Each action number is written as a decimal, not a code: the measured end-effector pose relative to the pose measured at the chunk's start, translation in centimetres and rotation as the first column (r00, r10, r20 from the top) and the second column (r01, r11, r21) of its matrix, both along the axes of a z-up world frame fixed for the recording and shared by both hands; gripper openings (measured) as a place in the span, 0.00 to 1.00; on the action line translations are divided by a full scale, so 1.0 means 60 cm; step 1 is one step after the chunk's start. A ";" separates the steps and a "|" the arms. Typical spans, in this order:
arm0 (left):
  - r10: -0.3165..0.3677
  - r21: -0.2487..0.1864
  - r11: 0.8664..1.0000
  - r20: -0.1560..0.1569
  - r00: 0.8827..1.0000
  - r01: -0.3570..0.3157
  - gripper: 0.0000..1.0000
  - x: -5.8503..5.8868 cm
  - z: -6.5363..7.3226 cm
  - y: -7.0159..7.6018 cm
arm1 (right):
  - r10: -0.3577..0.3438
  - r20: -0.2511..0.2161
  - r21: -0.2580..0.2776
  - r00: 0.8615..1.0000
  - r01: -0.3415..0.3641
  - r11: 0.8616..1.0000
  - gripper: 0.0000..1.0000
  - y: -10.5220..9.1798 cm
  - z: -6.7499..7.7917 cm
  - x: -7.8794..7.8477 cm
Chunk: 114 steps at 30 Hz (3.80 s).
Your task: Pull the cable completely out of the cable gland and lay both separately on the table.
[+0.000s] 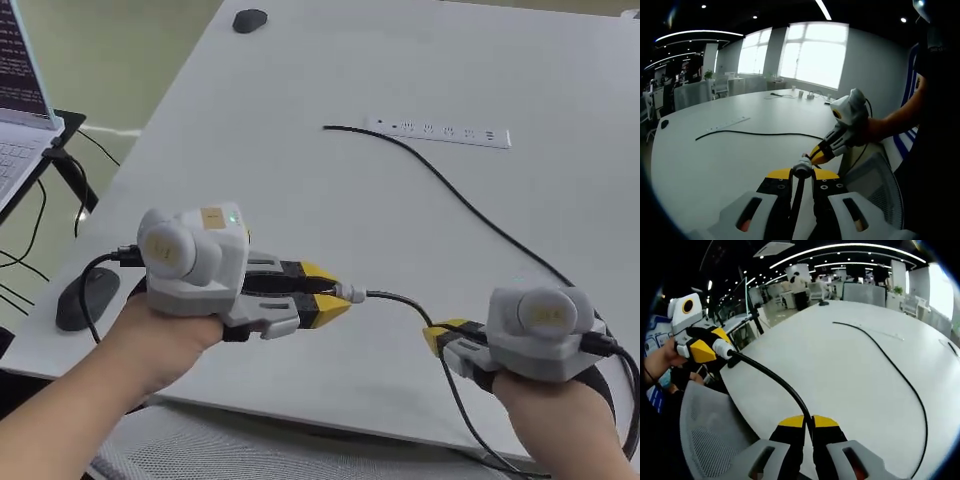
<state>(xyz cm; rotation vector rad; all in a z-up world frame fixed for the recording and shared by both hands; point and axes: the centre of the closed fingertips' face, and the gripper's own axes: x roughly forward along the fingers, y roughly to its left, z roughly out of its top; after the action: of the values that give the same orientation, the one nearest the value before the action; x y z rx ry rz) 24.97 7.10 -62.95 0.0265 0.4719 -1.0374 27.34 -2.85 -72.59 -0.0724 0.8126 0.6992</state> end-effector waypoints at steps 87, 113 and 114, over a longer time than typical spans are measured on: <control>-0.003 -0.020 1.000 -0.030 1.000 0.003 0.15 -0.001 0.002 0.007 | 0.564 0.364 -0.217 0.741 -0.522 0.825 0.00 0.160 0.116 -0.032; 0.019 -0.048 0.999 -0.004 1.000 -0.019 0.15 0.019 0.018 0.014 | 0.433 0.270 -0.180 0.860 -0.397 0.900 0.00 0.124 0.086 -0.001; 0.021 -0.048 0.999 -0.004 1.000 -0.022 0.15 0.020 0.017 0.015 | 0.420 0.255 -0.175 0.871 -0.385 0.906 0.00 0.120 0.081 0.001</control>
<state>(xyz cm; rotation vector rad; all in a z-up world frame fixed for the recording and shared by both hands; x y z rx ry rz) 26.18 7.99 -61.91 -0.0226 0.4493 -1.0273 27.38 4.32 -67.74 -0.4552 0.5589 1.0086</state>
